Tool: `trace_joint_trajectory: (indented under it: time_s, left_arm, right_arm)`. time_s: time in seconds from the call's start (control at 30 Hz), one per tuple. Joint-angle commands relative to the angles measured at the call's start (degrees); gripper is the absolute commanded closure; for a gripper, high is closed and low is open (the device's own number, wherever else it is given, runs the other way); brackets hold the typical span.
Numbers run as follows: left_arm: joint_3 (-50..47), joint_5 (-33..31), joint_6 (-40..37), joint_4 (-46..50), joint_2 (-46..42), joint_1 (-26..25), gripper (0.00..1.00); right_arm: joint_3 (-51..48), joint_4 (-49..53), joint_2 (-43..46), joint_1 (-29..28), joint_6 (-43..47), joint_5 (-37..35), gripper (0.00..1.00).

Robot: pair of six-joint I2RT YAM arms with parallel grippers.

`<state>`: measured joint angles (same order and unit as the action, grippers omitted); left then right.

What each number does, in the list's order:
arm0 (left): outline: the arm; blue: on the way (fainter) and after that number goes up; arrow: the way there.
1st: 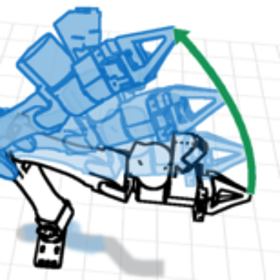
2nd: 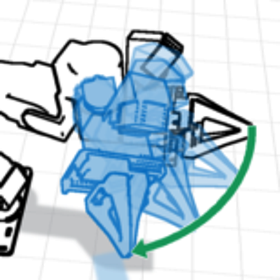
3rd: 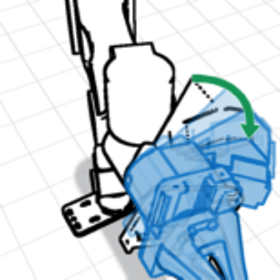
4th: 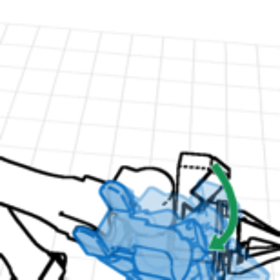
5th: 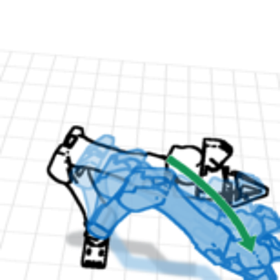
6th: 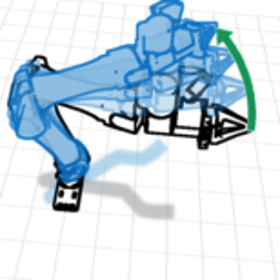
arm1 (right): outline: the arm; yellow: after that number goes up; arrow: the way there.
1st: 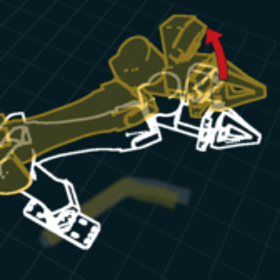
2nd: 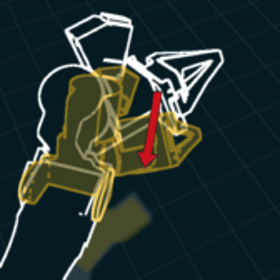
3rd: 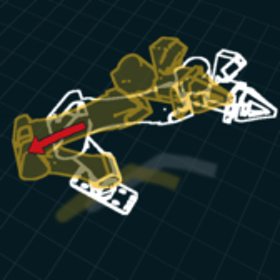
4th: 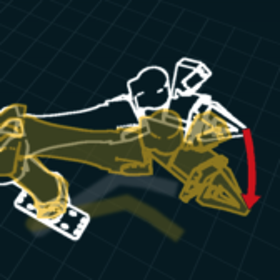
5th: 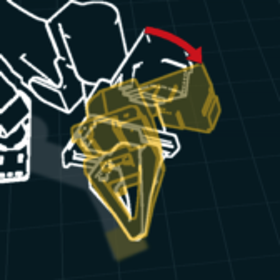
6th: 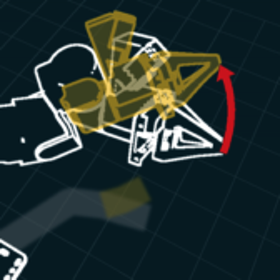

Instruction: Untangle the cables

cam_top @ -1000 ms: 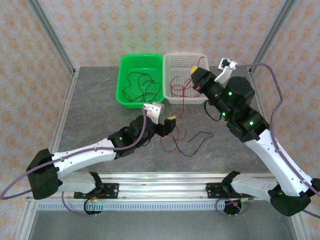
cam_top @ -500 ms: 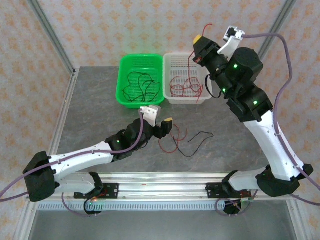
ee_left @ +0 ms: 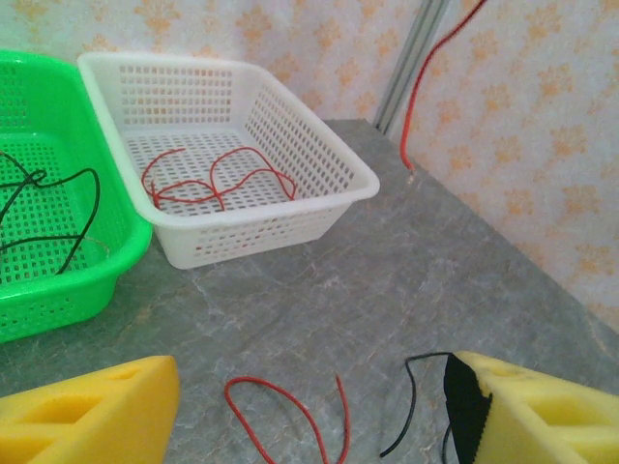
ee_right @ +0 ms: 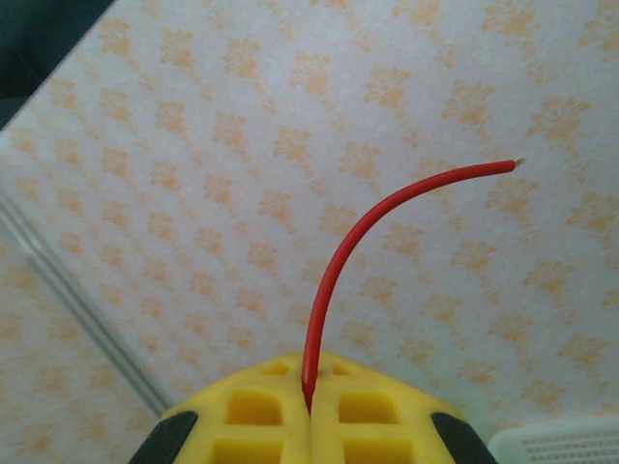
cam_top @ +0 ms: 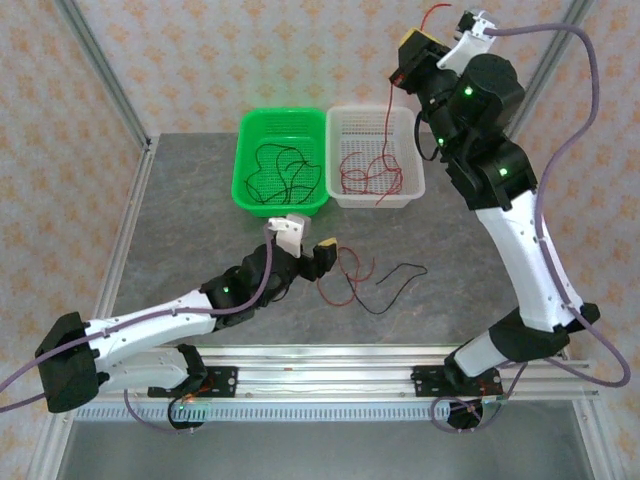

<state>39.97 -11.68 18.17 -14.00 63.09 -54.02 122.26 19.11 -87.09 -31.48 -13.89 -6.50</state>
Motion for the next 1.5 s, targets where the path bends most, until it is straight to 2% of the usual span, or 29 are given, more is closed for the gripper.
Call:
trace_joint_trajectory:
  time_s: [0.0, 0.13, 0.5, 0.83, 1.07, 1.47]
  left_arm:
    - [-1.59, -1.83, 1.68, -1.19, -1.55, -0.3, 0.27]
    - [-1.89, -2.18, 2.24, -1.12, -1.9, -0.33, 0.27]
    - [-1.97, -3.11, 4.32, -0.5, -2.26, -0.4, 0.25]
    - [-0.94, -3.42, 4.68, 1.27, -2.77, -0.48, 0.25]
    - [-1.28, -4.09, 5.35, 2.22, -3.5, -0.53, 0.25]
    - [-1.1, -5.44, 6.76, 3.92, -4.46, -0.57, 0.25]
  right_arm:
    - [1.12, -2.64, -2.75, 2.47, 2.69, 0.64, 1.0]
    - [1.33, -4.33, -6.9, 5.94, 3.11, 4.12, 1.0]
    - [3.9, -4.33, -18.49, 12.95, 3.19, 6.87, 1.0]
    - [4.46, 1.32, -30.71, 13.29, 2.59, 6.94, 1.0]
    - [11.55, 12.46, -39.95, 13.28, 5.17, 3.25, 1.0]
    - [12.39, 21.44, -47.22, 13.29, 7.36, 1.33, 1.0]
